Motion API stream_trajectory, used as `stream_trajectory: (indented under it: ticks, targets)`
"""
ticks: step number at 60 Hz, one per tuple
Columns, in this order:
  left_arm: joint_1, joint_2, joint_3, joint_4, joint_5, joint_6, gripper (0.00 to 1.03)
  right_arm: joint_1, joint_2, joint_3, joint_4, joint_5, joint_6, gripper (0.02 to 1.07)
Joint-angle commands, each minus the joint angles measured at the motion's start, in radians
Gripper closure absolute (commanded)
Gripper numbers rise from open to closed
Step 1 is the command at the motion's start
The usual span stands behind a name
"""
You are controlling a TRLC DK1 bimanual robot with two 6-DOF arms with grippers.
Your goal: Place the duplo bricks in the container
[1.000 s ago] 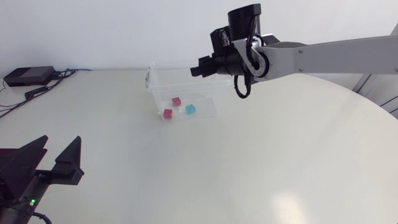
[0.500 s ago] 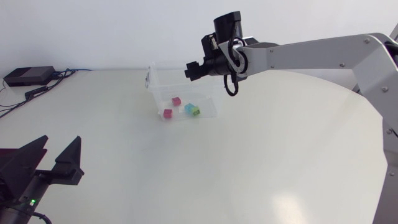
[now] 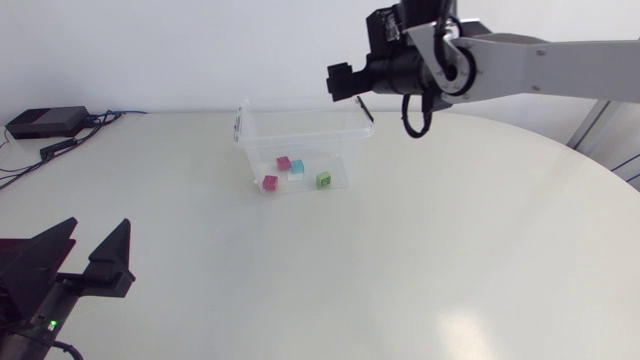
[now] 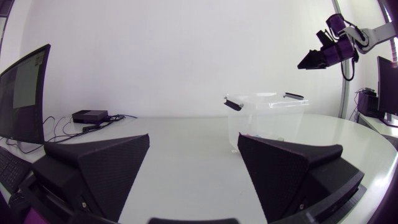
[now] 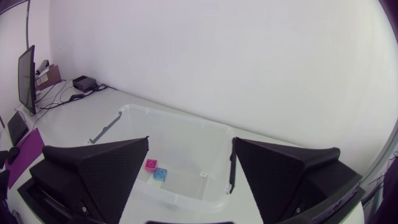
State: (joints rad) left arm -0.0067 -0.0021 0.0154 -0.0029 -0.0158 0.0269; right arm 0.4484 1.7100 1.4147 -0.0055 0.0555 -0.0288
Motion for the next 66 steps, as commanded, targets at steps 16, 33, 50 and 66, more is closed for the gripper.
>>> stream_trajectory:
  ticks: [16,33,50,66]
  targets:
    - [0.008,-0.012,-0.014,-0.002,-0.006,0.011,0.04,-0.016,-0.325,-0.310,0.071,0.052,0.007,0.06]
    - [0.008,-0.012,-0.015,-0.002,-0.006,0.011,0.04,-0.011,-0.621,-0.629,0.150,0.089,-0.034,0.06]
    - [0.008,-0.012,-0.014,-0.002,-0.006,0.011,0.04,-0.020,-0.926,-0.928,0.203,0.101,-0.062,0.06]
    - [0.008,-0.011,-0.014,-0.002,-0.005,0.010,0.04,-0.033,-1.236,-1.094,0.110,0.095,-0.052,0.06]
